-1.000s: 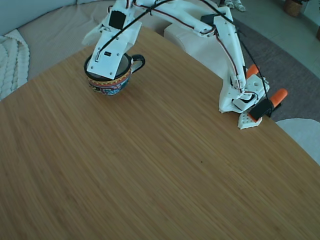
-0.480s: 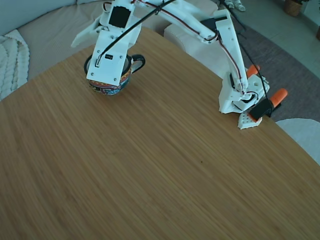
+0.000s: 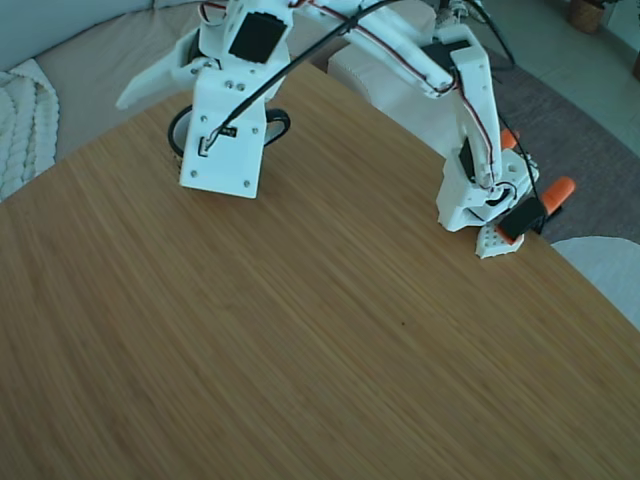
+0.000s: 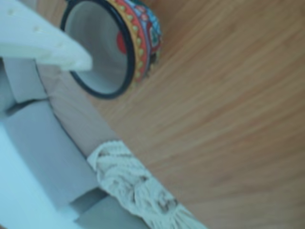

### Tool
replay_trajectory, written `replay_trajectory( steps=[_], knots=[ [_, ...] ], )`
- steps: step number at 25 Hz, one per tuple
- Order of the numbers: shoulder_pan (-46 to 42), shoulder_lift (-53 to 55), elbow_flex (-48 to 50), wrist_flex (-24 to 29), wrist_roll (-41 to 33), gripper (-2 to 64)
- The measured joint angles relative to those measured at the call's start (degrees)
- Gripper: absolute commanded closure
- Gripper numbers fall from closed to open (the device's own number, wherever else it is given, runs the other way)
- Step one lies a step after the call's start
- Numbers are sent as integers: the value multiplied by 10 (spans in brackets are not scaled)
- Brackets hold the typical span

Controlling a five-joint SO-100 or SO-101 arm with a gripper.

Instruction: Grasp a red cap and put it in the cup.

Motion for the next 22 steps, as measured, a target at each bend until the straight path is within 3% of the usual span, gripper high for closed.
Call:
replay_trajectory(
  steps=[8,22],
  knots=[
    [-81,85,19,0,0,73],
    [-184,218,293,-1,-1,73]
  ],
)
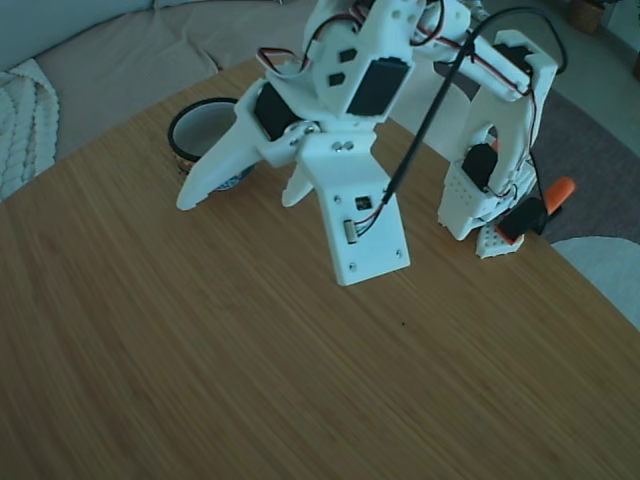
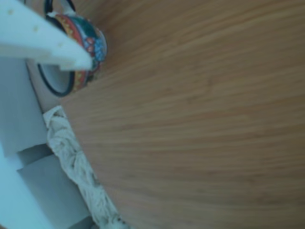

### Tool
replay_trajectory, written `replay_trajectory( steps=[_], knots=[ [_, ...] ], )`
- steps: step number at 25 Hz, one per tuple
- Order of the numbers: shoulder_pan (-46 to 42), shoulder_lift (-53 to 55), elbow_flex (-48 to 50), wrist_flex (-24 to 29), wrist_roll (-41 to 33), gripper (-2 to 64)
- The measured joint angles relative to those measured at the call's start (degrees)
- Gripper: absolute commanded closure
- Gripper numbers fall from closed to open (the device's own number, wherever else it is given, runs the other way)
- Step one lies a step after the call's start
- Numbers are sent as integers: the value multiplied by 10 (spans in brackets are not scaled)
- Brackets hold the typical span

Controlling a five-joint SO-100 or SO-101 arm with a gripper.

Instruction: Grasp a red cap and put it in the cup.

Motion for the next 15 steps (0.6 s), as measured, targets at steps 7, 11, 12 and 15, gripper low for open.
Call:
replay_trajectory(
  steps=[7,11,12,15],
  knots=[
    [-10,116,178,-70,0,73],
    [-9,163,288,-133,0,73],
    [-12,173,313,-148,0,73],
    [-14,203,378,-185,0,95]
  ],
)
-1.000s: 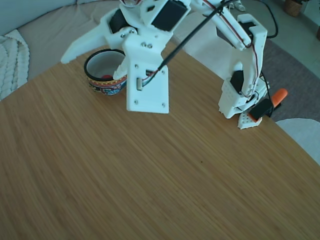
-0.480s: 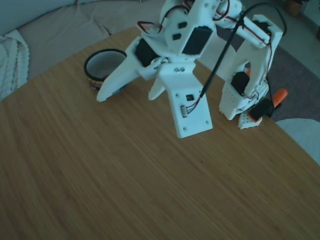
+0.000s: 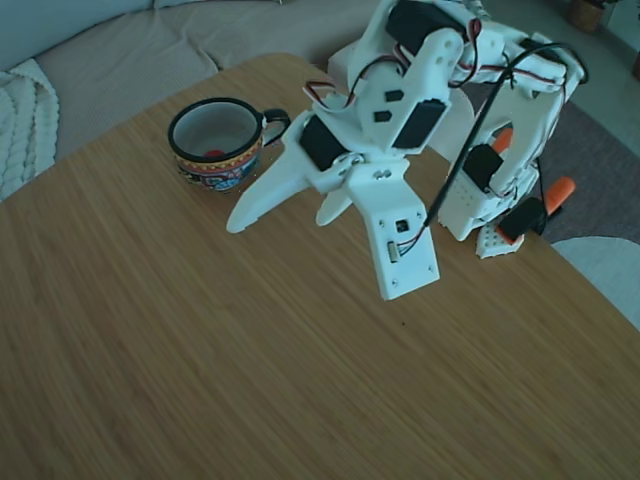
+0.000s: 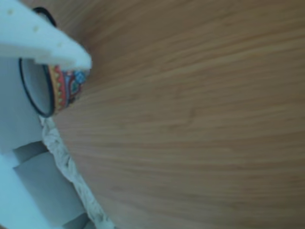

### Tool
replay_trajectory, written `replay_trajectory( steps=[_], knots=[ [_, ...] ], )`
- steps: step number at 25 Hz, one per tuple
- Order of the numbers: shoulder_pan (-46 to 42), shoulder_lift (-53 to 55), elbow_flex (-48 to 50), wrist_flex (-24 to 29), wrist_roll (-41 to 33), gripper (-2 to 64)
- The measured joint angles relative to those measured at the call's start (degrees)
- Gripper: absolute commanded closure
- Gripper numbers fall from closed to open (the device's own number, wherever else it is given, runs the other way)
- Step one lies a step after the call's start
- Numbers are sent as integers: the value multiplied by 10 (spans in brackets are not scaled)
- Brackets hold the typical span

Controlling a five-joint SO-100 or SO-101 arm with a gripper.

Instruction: Grasp a red cap and put it in the cup.

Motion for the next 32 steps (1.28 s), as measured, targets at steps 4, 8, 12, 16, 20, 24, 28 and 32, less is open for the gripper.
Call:
replay_trajectory(
  steps=[4,8,12,16,20,24,28,32],
  knots=[
    [4,33,60,-27,0,233],
    [4,65,99,-48,0,403],
    [4,105,154,-90,0,537],
    [4,149,226,-131,0,542],
    [4,165,288,-170,0,550],
    [-4,165,343,-215,0,550],
    [-40,165,367,-229,0,592],
    [-38,165,368,-229,43,606]
  ],
)
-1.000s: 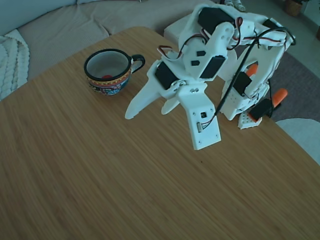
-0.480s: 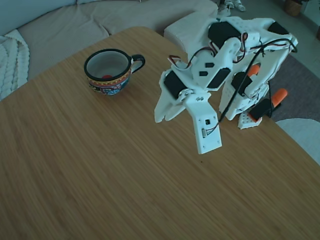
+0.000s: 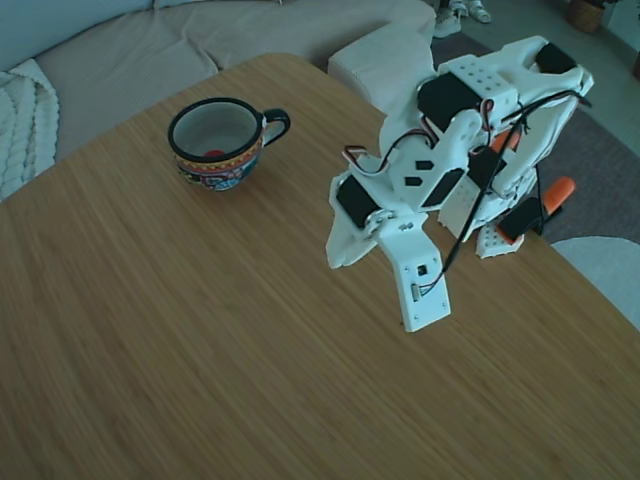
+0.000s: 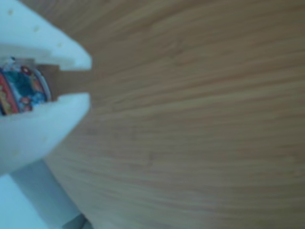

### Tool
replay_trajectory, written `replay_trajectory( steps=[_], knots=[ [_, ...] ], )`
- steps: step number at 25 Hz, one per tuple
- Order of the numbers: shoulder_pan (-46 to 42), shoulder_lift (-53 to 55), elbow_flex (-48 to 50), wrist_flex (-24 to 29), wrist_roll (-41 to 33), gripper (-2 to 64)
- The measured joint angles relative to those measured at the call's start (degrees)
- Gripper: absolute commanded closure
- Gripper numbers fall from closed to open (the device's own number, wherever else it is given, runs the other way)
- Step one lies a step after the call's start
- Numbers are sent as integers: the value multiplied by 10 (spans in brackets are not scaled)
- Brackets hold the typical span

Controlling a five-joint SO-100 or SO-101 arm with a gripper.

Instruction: Grasp a red cap and put it in the cup.

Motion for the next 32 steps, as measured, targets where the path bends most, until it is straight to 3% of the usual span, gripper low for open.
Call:
replay_trajectory(
  steps=[7,13,19,24,32],
  knots=[
    [1,2,19,-3,6,606],
    [1,2,45,-44,6,606],
    [1,2,53,-53,6,606],
    [1,2,97,-98,6,606],
    [-6,3,108,-105,6,605]
  ],
)
